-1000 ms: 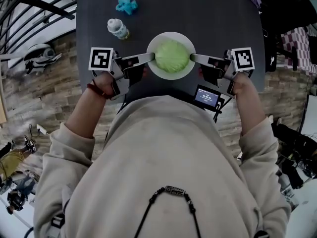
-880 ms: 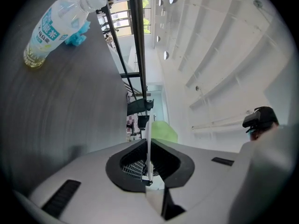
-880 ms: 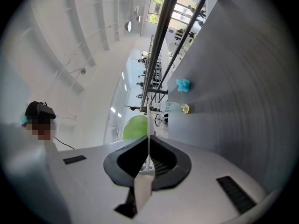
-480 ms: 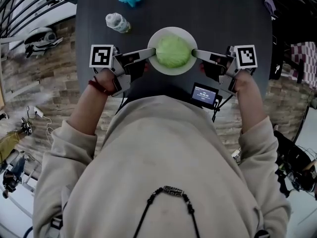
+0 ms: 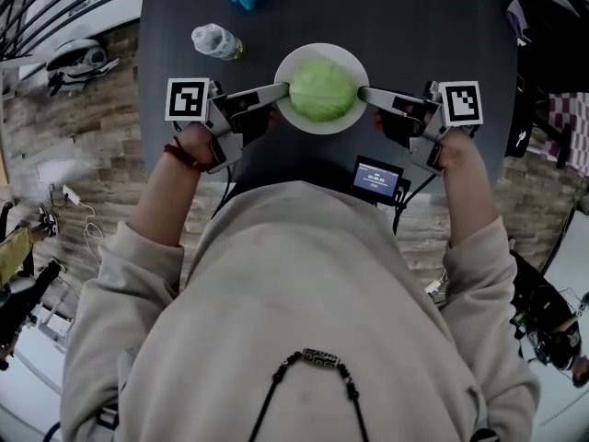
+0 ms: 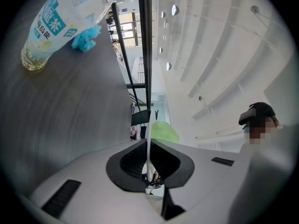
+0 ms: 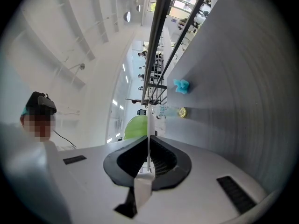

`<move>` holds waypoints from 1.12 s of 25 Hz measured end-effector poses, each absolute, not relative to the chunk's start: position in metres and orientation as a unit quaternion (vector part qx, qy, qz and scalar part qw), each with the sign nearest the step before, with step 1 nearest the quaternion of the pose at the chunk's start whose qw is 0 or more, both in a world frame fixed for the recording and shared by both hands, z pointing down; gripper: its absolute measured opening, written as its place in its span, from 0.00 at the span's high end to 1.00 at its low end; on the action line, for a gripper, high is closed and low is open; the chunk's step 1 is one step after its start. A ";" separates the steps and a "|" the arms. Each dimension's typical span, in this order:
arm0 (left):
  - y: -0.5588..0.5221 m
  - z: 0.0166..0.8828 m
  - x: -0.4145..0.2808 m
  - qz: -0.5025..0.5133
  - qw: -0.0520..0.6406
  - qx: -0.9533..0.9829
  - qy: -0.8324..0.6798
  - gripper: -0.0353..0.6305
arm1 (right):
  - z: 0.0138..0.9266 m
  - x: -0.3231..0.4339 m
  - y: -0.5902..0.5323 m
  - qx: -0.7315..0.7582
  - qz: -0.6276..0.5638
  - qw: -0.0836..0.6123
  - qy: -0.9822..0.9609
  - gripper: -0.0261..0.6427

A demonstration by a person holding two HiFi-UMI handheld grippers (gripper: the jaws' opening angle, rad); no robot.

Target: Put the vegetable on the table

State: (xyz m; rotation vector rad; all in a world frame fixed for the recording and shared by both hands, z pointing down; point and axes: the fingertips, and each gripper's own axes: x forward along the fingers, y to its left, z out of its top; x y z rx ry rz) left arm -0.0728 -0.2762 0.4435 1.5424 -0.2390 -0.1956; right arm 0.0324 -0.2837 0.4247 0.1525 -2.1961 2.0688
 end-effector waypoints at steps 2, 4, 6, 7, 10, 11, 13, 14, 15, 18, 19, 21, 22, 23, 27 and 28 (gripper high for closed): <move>-0.280 0.446 -0.071 -0.094 0.707 0.692 -0.111 0.91 | 0.428 0.035 -0.288 0.050 0.682 0.060 -0.727 0.92; -0.282 0.450 -0.067 -0.095 0.708 0.690 -0.115 0.91 | 0.431 0.039 -0.291 0.049 0.681 0.061 -0.729 0.92; -0.283 0.455 -0.062 -0.094 0.710 0.688 -0.117 0.91 | 0.435 0.044 -0.292 0.048 0.682 0.060 -0.728 0.92; -0.284 0.458 -0.060 -0.093 0.710 0.688 -0.118 0.91 | 0.437 0.045 -0.292 0.048 0.682 0.059 -0.727 0.92; -0.288 0.468 -0.057 -0.088 0.712 0.686 -0.124 0.91 | 0.446 0.049 -0.294 0.053 0.686 0.057 -0.724 0.92; -0.290 0.471 -0.056 -0.087 0.713 0.684 -0.126 0.91 | 0.450 0.051 -0.295 0.054 0.686 0.055 -0.723 0.92; -0.291 0.475 -0.052 -0.084 0.716 0.681 -0.128 0.91 | 0.457 0.053 -0.297 0.055 0.688 0.054 -0.722 0.92; -0.291 0.477 -0.051 -0.082 0.718 0.679 -0.129 0.91 | 0.461 0.055 -0.298 0.055 0.689 0.054 -0.721 0.92; -0.291 0.479 -0.049 -0.081 0.720 0.677 -0.129 0.91 | 0.464 0.057 -0.298 0.054 0.689 0.055 -0.721 0.92; -0.290 0.484 -0.046 -0.078 0.723 0.674 -0.129 0.91 | 0.470 0.060 -0.299 0.050 0.690 0.055 -0.720 0.92; -0.291 0.487 -0.046 -0.077 0.724 0.673 -0.131 0.91 | 0.473 0.060 -0.299 0.049 0.691 0.054 -0.719 0.92; -0.291 0.495 -0.045 -0.077 0.725 0.671 -0.135 0.91 | 0.480 0.061 -0.300 0.051 0.695 0.050 -0.715 0.92; -0.291 0.499 -0.044 -0.076 0.725 0.671 -0.136 0.91 | 0.483 0.062 -0.300 0.052 0.697 0.048 -0.714 0.92; -0.292 0.503 -0.044 -0.075 0.724 0.672 -0.136 0.91 | 0.487 0.063 -0.300 0.053 0.698 0.047 -0.713 0.92; -0.293 0.521 -0.040 -0.073 0.729 0.667 -0.137 0.91 | 0.505 0.066 -0.299 0.059 0.704 0.047 -0.706 0.92; -0.292 0.525 -0.040 -0.072 0.731 0.665 -0.137 0.91 | 0.509 0.066 -0.299 0.060 0.707 0.047 -0.703 0.92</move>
